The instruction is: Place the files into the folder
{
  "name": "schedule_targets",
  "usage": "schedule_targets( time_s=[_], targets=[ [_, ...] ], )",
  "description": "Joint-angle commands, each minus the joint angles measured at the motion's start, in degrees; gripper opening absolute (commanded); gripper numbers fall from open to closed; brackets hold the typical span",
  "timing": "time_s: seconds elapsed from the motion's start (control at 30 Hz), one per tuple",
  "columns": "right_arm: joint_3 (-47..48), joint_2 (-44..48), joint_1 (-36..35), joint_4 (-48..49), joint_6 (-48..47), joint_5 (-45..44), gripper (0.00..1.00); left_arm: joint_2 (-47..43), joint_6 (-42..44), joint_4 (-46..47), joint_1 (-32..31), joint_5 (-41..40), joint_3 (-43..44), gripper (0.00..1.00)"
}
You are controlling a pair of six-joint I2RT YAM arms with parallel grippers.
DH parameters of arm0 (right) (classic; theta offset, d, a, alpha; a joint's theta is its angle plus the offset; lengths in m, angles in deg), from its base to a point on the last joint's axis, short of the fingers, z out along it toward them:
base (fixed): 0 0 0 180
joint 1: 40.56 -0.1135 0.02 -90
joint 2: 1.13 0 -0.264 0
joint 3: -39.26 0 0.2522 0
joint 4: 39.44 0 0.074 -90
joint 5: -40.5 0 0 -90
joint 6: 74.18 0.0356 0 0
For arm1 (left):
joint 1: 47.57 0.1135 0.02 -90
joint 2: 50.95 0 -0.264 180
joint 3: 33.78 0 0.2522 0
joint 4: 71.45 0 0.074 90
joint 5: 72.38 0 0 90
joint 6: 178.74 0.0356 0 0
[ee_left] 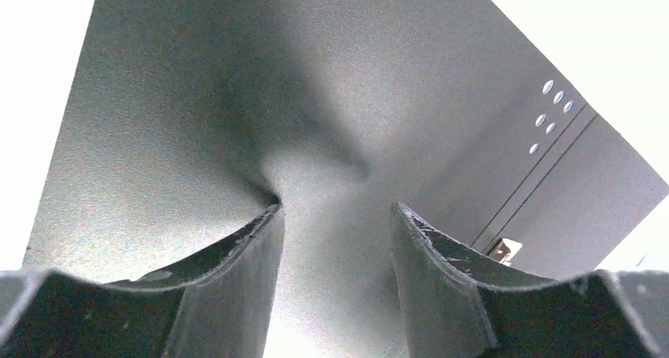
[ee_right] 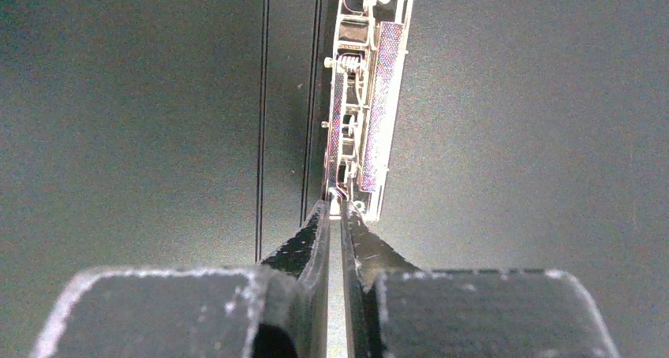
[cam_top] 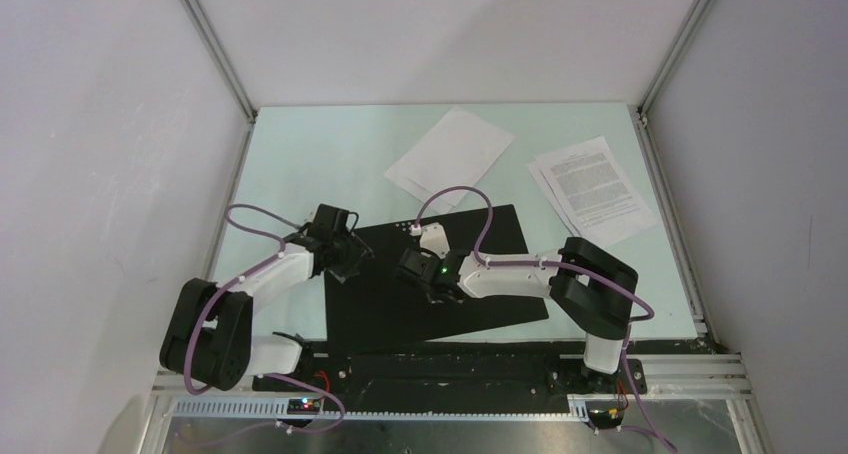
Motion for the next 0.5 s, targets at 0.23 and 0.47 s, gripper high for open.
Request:
schedule_targets(
  time_s=[0.23,0.47],
  targets=[
    [-3.4,-0.1,1.2,-5.2,0.7,1.1,0.10,1.5,3.6,-5.0,2.4,-5.0,-2.2,0.59],
    [-3.5,0.2,1.4,-6.1,0.6,0.7,0.10,1.7,3.7,-5.1,2.7,-5.2,-2.3,0.59]
  ],
)
